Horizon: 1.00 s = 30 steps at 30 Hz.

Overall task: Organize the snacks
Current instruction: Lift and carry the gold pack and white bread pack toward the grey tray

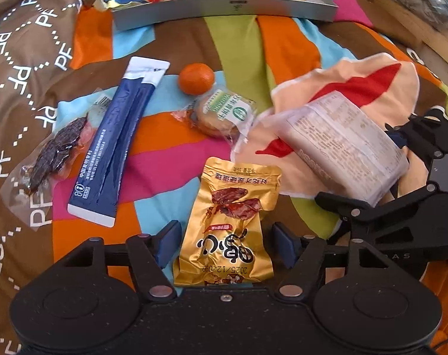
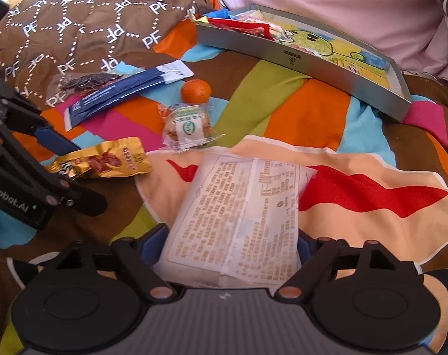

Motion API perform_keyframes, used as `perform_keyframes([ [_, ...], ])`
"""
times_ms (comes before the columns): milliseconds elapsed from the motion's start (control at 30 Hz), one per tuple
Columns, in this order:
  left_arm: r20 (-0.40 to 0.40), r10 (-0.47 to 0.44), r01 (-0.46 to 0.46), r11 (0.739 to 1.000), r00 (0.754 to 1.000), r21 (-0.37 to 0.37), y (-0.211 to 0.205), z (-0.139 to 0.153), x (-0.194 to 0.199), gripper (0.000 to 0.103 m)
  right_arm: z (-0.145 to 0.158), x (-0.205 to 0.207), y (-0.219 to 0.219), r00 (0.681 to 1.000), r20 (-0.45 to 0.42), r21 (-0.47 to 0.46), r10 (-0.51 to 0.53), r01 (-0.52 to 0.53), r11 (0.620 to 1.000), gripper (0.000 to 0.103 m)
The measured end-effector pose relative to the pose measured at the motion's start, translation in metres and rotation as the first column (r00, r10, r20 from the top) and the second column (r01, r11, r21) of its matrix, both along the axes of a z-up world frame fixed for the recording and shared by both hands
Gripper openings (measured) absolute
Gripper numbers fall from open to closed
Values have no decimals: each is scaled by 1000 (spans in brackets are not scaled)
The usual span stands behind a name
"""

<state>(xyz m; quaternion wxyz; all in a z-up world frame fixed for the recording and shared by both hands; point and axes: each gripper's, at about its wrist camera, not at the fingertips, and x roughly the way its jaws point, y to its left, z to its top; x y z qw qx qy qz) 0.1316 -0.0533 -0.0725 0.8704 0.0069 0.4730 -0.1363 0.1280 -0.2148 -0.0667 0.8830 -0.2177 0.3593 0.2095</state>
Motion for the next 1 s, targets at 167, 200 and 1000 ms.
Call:
perform_keyframes([
  [167,-1,5,-5,1000,1000,-20,3,0,0,69,2,-6,0,1000,13,-7,27,-27,1000,82],
  [200,-3,12,-12,999,1000,-30,4,0,0,69,2,-6,-2,999,10,-6,35,-35,999,81],
  [1000,-22,8,-11,995,1000,-102,-6,10,-31,54,7,-67,-7,953,129,-232,274,-239,943,77],
])
